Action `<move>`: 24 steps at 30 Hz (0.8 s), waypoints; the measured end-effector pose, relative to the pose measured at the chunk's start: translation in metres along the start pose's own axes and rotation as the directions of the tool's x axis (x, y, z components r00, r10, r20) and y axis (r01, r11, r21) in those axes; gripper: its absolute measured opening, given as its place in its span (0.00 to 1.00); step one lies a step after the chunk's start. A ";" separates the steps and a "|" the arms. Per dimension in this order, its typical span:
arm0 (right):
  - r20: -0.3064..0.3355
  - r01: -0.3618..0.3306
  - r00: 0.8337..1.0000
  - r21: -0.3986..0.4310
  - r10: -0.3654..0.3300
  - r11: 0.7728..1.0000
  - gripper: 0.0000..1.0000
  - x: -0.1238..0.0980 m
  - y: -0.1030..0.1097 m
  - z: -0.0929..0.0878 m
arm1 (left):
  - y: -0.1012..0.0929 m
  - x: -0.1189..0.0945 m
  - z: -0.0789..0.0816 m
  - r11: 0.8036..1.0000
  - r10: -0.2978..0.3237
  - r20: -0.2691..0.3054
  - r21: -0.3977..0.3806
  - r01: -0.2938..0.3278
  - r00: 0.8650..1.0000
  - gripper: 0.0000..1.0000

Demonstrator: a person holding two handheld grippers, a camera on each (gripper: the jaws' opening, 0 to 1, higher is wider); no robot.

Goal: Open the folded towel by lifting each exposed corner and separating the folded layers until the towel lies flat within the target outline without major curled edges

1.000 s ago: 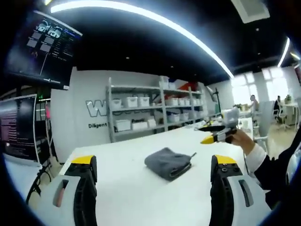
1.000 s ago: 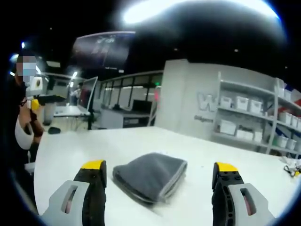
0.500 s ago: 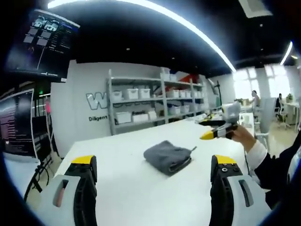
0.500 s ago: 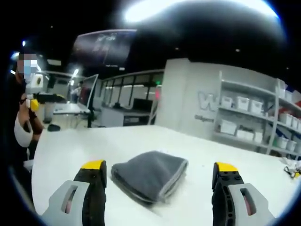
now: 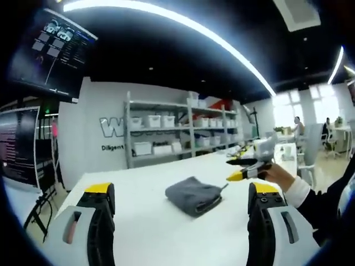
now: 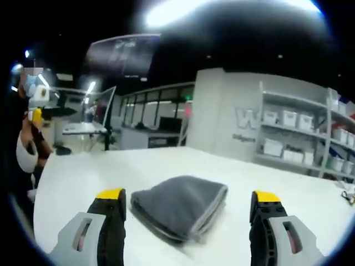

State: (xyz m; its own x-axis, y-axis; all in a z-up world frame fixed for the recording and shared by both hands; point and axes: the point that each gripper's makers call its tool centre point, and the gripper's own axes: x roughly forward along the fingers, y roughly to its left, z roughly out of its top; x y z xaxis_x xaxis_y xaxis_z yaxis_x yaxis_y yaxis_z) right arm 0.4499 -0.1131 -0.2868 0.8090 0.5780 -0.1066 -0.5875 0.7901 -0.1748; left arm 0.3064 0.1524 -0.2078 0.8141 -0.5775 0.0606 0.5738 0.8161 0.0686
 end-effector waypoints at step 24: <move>0.086 0.039 0.996 -0.029 -0.036 0.999 0.93 0.004 -0.004 0.002 | -0.009 0.007 -0.010 0.997 -0.077 0.041 -0.022 0.078 0.996 0.99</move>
State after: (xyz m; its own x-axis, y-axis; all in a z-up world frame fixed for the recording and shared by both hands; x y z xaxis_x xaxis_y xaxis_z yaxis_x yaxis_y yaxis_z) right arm 0.4551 -0.1137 -0.2846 0.8254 0.5644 -0.0154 -0.5548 0.8057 -0.2073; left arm 0.3082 0.1414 -0.2178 0.7632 -0.6389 0.0961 0.6373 0.7689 0.0508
